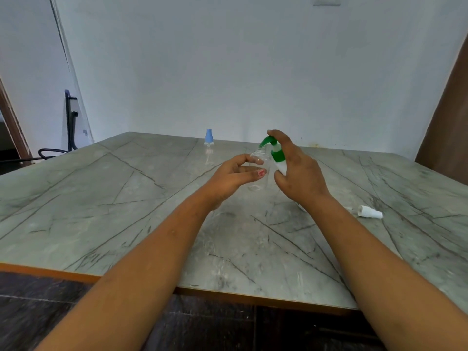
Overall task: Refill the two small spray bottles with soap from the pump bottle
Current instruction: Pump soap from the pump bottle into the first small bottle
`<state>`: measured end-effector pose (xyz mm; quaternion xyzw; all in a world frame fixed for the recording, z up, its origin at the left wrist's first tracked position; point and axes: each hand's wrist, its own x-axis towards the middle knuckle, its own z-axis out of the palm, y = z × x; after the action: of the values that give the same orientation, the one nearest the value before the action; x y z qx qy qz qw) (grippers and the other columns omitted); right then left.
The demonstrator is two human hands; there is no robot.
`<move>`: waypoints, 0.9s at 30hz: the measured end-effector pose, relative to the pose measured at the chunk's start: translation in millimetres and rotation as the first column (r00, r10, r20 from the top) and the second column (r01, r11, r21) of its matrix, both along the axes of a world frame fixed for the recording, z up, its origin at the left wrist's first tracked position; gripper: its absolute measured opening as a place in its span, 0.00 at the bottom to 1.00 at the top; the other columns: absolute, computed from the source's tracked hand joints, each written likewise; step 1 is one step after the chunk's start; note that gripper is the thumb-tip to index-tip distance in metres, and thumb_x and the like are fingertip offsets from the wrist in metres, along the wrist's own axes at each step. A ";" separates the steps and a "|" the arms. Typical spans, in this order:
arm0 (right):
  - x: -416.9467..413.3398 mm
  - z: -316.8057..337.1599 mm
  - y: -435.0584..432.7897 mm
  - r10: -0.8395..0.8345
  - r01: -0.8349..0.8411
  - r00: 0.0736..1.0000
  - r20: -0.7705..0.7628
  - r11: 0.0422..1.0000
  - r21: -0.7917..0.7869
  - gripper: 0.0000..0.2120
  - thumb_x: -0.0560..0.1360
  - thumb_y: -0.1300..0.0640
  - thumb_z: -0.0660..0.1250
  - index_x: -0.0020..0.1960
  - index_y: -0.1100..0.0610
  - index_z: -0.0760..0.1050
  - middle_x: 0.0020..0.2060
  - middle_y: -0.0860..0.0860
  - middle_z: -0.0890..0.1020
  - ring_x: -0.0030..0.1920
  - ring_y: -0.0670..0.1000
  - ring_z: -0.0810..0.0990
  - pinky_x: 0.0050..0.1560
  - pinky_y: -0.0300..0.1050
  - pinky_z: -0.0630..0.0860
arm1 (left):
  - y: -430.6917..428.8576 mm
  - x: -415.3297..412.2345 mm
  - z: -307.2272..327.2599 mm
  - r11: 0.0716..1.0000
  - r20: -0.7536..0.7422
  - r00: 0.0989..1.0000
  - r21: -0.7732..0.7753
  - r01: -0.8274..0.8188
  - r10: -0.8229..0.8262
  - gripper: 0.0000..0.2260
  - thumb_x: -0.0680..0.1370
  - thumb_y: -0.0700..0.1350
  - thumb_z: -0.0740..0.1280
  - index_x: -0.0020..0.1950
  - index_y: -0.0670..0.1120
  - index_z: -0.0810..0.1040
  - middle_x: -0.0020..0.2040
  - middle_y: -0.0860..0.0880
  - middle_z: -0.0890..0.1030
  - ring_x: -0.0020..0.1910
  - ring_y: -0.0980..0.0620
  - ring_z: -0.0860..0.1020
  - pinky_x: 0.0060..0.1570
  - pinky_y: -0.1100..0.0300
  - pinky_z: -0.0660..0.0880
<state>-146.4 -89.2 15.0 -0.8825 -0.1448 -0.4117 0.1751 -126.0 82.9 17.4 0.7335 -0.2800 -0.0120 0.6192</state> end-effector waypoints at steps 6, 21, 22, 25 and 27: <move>-4.2 2.3 2.1 -0.058 0.058 0.998 0.005 0.994 -0.095 0.34 0.69 0.65 0.68 0.71 0.48 0.62 0.52 0.54 0.79 0.34 0.52 0.74 0.33 0.43 0.75 | -0.4 5.0 -6.9 0.999 -0.007 1.000 0.049 -0.002 0.002 0.10 0.73 0.46 0.71 0.50 0.58 0.74 0.48 0.58 0.82 0.46 0.63 0.80 0.38 0.75 0.72; -4.3 1.0 3.4 -0.154 0.152 0.988 -0.001 0.972 -0.178 0.33 0.70 0.68 0.65 0.71 0.49 0.63 0.55 0.54 0.78 0.35 0.50 0.71 0.32 0.43 0.72 | 1.4 11.8 -11.5 0.984 0.032 0.995 0.149 -0.094 0.090 0.15 0.72 0.48 0.71 0.54 0.58 0.71 0.53 0.53 0.80 0.51 0.54 0.78 0.46 0.66 0.71; -3.8 0.9 2.2 -0.165 0.161 0.986 -0.004 0.971 -0.176 0.32 0.70 0.68 0.65 0.70 0.49 0.64 0.55 0.54 0.78 0.35 0.50 0.70 0.32 0.42 0.70 | 1.8 12.4 -12.4 0.982 0.033 0.995 0.164 -0.096 0.092 0.14 0.72 0.48 0.72 0.54 0.58 0.71 0.54 0.52 0.80 0.52 0.54 0.78 0.48 0.64 0.70; -3.2 0.1 1.3 -0.190 0.186 0.982 -0.004 0.966 -0.180 0.30 0.71 0.67 0.65 0.69 0.49 0.65 0.56 0.54 0.78 0.36 0.49 0.69 0.33 0.41 0.67 | 1.9 12.9 -14.4 0.975 0.037 0.995 0.197 -0.099 0.093 0.12 0.72 0.48 0.72 0.50 0.59 0.72 0.55 0.51 0.81 0.52 0.53 0.77 0.52 0.61 0.69; -3.7 -0.5 2.6 -0.208 0.204 0.978 0.002 0.959 -0.198 0.31 0.71 0.68 0.65 0.70 0.49 0.64 0.57 0.54 0.77 0.36 0.50 0.70 0.33 0.41 0.68 | 1.9 13.3 -15.2 0.974 0.038 0.994 0.203 -0.104 0.099 0.13 0.72 0.48 0.71 0.52 0.58 0.72 0.57 0.50 0.80 0.53 0.53 0.77 0.54 0.60 0.69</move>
<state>-150.1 -86.7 14.5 -0.9096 -0.0907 -0.4030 0.0444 -112.7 84.8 2.2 0.8068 -0.2479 0.0010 0.5363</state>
